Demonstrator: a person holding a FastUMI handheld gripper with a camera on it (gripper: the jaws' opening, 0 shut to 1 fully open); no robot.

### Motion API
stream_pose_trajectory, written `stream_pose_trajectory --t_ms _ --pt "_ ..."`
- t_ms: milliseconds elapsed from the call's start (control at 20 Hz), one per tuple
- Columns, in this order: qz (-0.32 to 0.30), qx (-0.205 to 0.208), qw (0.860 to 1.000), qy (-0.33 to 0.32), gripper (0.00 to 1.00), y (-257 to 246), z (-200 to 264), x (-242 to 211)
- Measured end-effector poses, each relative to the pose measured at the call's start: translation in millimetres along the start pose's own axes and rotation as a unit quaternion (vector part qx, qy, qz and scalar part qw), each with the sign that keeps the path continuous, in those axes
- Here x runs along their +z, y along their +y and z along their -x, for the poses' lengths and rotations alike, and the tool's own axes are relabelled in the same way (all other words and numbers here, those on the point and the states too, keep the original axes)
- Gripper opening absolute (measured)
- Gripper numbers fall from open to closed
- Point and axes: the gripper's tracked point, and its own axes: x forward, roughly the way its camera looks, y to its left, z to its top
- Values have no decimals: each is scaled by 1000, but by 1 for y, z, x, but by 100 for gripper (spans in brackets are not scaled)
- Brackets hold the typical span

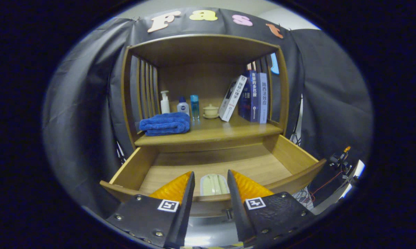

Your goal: Pull open the drawer, take out the items inside it, and place them on the countertop above the cabinet.

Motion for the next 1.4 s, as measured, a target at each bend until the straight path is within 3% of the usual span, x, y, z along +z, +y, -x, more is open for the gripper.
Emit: stream_pose_trajectory --t_ms 400,900,1200,1400 --pt "1 -24 992 123 56 4 -64 -9" --pt "3 -65 963 262 56 -8 -90 -66" --pt "24 -65 949 308 56 -8 -103 -93" --pt "12 -53 952 301 56 -8 -111 -91"
